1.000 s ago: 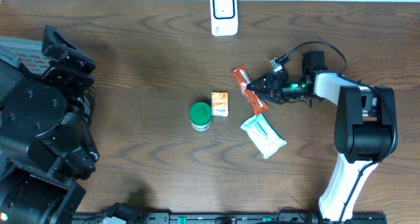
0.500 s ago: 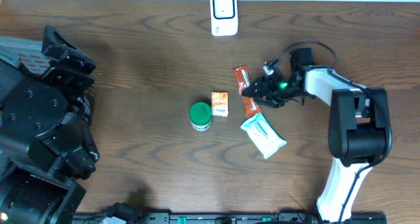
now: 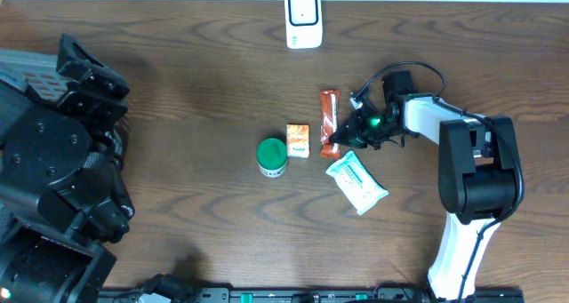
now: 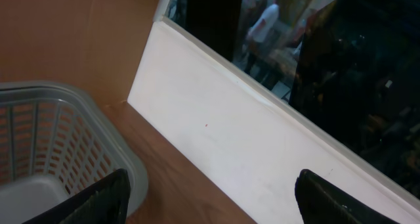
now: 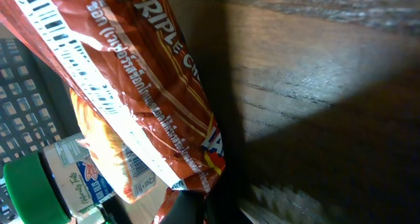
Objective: Scan the item barcode
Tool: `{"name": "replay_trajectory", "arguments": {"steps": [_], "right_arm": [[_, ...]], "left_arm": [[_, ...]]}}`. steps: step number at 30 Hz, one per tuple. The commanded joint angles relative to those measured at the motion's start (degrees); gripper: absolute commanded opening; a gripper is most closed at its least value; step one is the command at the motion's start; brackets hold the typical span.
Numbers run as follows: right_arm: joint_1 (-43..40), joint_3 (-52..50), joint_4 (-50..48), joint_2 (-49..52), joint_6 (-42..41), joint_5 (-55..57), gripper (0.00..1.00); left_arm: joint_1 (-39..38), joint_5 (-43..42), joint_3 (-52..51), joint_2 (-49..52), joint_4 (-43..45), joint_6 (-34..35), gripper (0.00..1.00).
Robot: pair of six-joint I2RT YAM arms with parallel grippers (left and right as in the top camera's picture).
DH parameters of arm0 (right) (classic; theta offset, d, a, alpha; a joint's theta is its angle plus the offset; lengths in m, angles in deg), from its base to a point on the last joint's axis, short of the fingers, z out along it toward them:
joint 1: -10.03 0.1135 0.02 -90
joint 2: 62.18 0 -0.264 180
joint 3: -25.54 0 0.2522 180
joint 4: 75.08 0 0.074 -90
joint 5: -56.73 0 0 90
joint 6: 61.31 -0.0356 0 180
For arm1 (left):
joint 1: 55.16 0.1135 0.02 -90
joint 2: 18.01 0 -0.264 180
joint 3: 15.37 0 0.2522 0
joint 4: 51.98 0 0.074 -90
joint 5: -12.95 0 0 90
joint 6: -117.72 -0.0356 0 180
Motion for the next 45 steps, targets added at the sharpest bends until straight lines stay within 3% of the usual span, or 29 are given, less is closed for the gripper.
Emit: {"name": "replay_trajectory", "arguments": {"steps": [1, 14, 23, 28, 29, 31, 32, 36, 40, 45], "right_arm": [[1.6, -7.5, 1.8, 4.4, 1.6, 41.3, 0.01], [6.9, -7.5, 6.8, -25.0, 7.8, 49.3, 0.02], [9.0, -7.4, 4.7, -31.5, 10.2, 58.7, 0.02], [9.0, -7.3, 5.8, -31.5, 10.3, 56.7, 0.01], [8.9, -7.3, 6.4, -31.5, 8.8, 55.6, 0.17], [8.3, -7.4, 7.6, -31.4, 5.9, 51.6, 0.83], [8.1, -7.5, 8.1, -31.4, 5.1, 49.7, 0.99], [6.4, -8.5, 11.3, -31.3, -0.3, 45.7, 0.99], [6.2, -12.3, 8.0, -29.6, -1.3, 44.3, 0.99], [7.2, -14.7, 5.2, -24.3, -4.3, 42.7, 0.92]], "left_arm": [[0.2, 0.9, 0.2, -0.2, 0.1, -0.9, 0.81], [0.2, 0.9, 0.2, -0.2, 0.0, -0.9, 0.81], [0.2, 0.9, 0.2, -0.2, -1.6, -0.9, 0.81], [0.2, 0.9, 0.2, -0.2, -1.6, -0.9, 0.81], [0.2, 0.9, 0.2, -0.2, -1.6, -0.9, 0.81], [0.2, 0.9, 0.2, -0.2, -1.6, -0.9, 0.82], [0.2, 0.9, 0.2, -0.2, -1.6, -0.9, 0.81], [0.2, 0.9, 0.2, -0.2, -1.6, -0.9, 0.81], [0.2, 0.9, 0.2, -0.2, -1.6, -0.9, 0.81], [0.2, 0.9, 0.2, -0.2, -1.6, -0.9, 0.81]]}}
